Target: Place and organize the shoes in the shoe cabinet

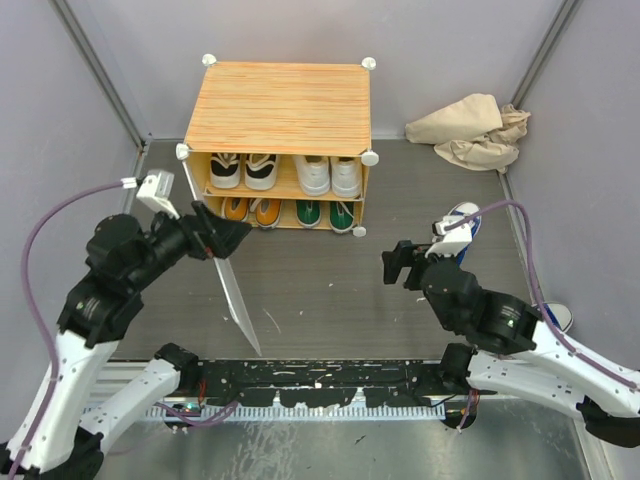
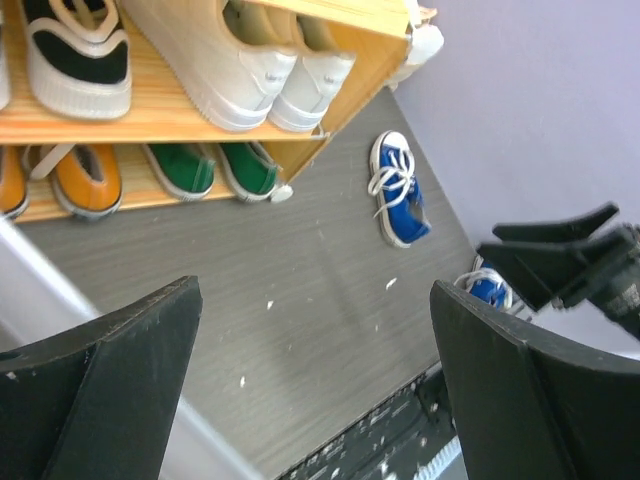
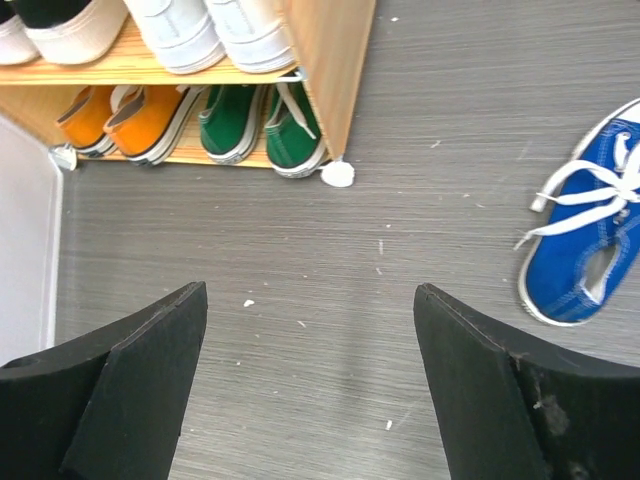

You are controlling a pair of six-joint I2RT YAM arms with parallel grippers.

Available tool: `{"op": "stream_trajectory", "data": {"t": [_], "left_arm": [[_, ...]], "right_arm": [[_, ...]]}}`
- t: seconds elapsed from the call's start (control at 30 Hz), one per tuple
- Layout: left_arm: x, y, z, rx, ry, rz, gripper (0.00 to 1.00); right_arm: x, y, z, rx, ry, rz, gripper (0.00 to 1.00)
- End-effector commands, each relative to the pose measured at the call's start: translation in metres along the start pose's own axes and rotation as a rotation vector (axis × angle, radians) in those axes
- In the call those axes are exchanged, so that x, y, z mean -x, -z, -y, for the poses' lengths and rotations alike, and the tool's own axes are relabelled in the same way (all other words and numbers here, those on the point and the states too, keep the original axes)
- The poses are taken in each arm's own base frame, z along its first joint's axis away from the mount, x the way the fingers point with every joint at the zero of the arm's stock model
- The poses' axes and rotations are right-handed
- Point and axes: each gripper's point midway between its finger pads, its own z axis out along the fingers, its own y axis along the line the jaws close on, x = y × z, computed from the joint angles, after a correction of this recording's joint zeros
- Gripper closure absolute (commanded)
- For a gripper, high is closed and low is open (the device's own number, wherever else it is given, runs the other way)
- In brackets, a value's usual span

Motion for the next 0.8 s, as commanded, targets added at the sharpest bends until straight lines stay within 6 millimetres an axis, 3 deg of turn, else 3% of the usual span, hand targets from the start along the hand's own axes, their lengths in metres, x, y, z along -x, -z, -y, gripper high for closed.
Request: {"op": "stream_trajectory", "data": {"t": [0.0,0.13,0.27,0.37,0.47,0.57,0.67,0.77], "left_arm": [[0.035,-0.057,0.011,-0.083,0.081,0.142,0.02],[0.037,-0.108,-0.004,-0.056,0.099,0.158,0.02],[0.051,-0.152,-0.022,0.016,0.050,0.212,0.02],[0.068,-0.166,-0.008,-0.021,0.043,0.218,0.02],[0.085,-0.161,0.021,-0.117,0.037,0.235,0.02],[0.101,-0.138,0.055,-0.231,0.029,0.251,0.02],[0.118,-0.103,0.088,-0.350,0.031,0.279,0.02],[0.122,-0.062,0.116,-0.461,0.006,0.271,0.02]], "right_arm": [[0.002,0.011,0.023,-0.066,0.006,0.000,0.10],[-0.008,0.012,0.020,-0.045,0.020,-0.041,0.01],[-0.015,0.013,0.016,-0.006,0.005,-0.061,0.00],[-0.016,0.016,0.019,-0.002,-0.002,-0.056,0.00],[-0.014,0.018,0.025,-0.011,-0.005,-0.043,0.00],[-0.015,0.018,0.028,-0.021,-0.008,-0.031,0.00],[-0.015,0.015,0.028,-0.030,-0.002,-0.028,0.00],[-0.017,0.011,0.025,-0.034,0.013,-0.034,0.00]]}}
